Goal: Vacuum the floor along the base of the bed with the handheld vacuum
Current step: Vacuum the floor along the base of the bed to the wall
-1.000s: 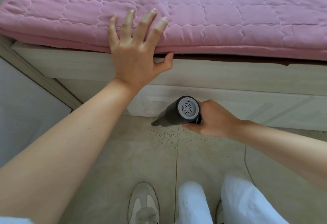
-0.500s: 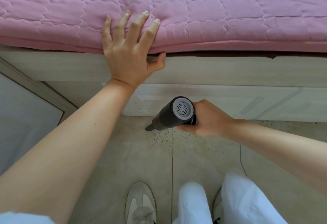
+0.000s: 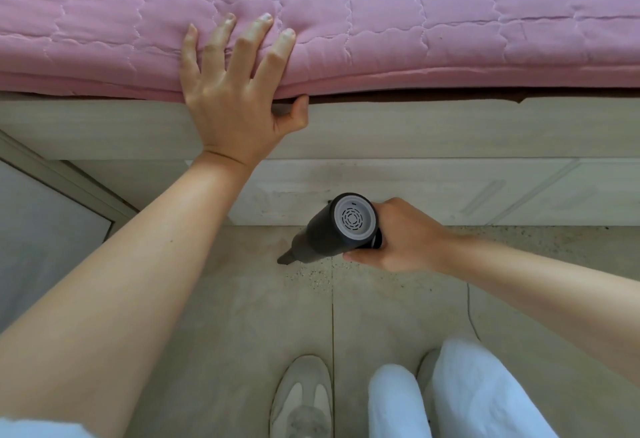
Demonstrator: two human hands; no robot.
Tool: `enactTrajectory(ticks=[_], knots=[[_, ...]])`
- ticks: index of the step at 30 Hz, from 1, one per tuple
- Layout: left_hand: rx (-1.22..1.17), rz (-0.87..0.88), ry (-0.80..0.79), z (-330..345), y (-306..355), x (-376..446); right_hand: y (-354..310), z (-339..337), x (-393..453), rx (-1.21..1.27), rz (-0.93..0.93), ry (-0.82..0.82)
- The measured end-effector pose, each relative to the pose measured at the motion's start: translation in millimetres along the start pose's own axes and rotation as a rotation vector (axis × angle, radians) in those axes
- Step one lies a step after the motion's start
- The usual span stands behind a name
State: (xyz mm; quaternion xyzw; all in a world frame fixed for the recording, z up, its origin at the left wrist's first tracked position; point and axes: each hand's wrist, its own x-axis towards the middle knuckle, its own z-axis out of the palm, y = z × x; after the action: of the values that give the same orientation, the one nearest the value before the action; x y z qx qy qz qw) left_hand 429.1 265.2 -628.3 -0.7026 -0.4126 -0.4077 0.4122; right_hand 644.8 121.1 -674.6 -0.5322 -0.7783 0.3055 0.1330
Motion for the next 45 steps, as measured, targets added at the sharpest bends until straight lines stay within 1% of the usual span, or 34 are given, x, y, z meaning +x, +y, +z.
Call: enactTrajectory(ticks=[5, 13, 20, 25, 32, 38, 45], knots=[[0.003, -0.011, 0.008, -1.0, 1.3, 0.7, -2.0, -2.8, -4.6, 0.036, -0.026, -0.023], [0.005, -0.025, -0.017, -3.9, 1.7, 2.1, -8.4, -5.1, -5.9, -0.023, -0.015, -0.01], [-0.014, -0.038, -0.015, -4.1, 2.9, 1.5, -9.9, -9.5, -8.6, -0.023, -0.053, -0.078], [-0.02, -0.051, -0.026, -4.1, 3.5, 1.2, -10.6, -8.0, -10.0, -0.031, -0.054, -0.064], [-0.031, -0.093, -0.053, -8.5, 9.4, 2.7, -10.7, -11.2, -14.6, 0.018, -0.05, -0.12], [-0.05, -0.117, -0.073, -11.4, 11.1, 4.6, -2.9, -22.2, -17.0, -0.033, -0.015, -0.061], [-0.073, -0.179, -0.095, -15.0, 21.5, 11.2, -0.7, -29.1, -23.3, -0.06, -0.014, -0.108]])
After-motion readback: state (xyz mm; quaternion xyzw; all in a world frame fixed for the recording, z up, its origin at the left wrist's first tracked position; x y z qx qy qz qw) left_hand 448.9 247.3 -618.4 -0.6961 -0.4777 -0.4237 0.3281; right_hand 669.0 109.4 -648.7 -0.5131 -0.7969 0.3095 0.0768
